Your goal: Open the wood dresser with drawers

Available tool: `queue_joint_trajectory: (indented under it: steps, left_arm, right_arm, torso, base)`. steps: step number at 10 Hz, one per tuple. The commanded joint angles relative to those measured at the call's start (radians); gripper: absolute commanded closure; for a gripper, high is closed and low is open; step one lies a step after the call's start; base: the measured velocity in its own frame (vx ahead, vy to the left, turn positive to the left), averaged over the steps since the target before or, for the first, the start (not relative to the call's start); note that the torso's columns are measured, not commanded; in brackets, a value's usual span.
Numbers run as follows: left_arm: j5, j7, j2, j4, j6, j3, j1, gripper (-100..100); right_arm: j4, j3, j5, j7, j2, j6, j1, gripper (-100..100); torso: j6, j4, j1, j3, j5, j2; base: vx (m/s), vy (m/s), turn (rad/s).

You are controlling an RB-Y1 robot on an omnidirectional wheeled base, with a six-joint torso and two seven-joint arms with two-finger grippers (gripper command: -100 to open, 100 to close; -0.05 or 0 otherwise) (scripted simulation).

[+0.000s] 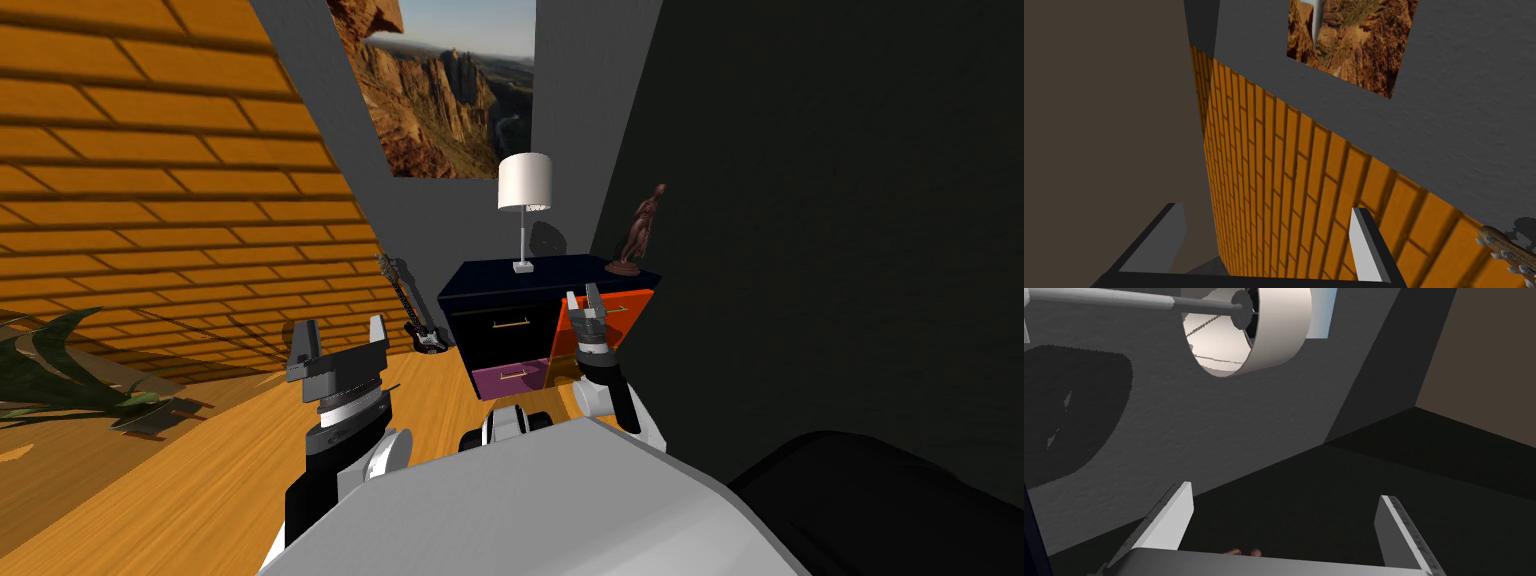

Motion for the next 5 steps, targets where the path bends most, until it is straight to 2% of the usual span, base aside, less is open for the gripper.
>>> queue_joint_trajectory:
  steps: [1, 5]
  left_arm:
    - [0.0, 0.0, 0.0, 0.0, 0.0, 0.0, 0.0, 0]
    - [0.0, 0.0, 0.0, 0.0, 0.0, 0.0, 0.0, 0]
  right_arm:
    - [0.019, 0.016, -0.039, -0.063, -0.051, -0.005, -0.011, -100]
    - [0.049, 0.046, -0.108, -0.169, -0.087, -0.015, -0.029, -100]
  torso:
    - [0.0, 0.003, 0.0, -0.004, 0.0, 0.002]
    - [0.0, 0.004, -0.001, -0.006, 0.0, 0.003]
  base:
    - [-0.006, 0.018, 0.009]
    - [-0.005, 0.017, 0.014]
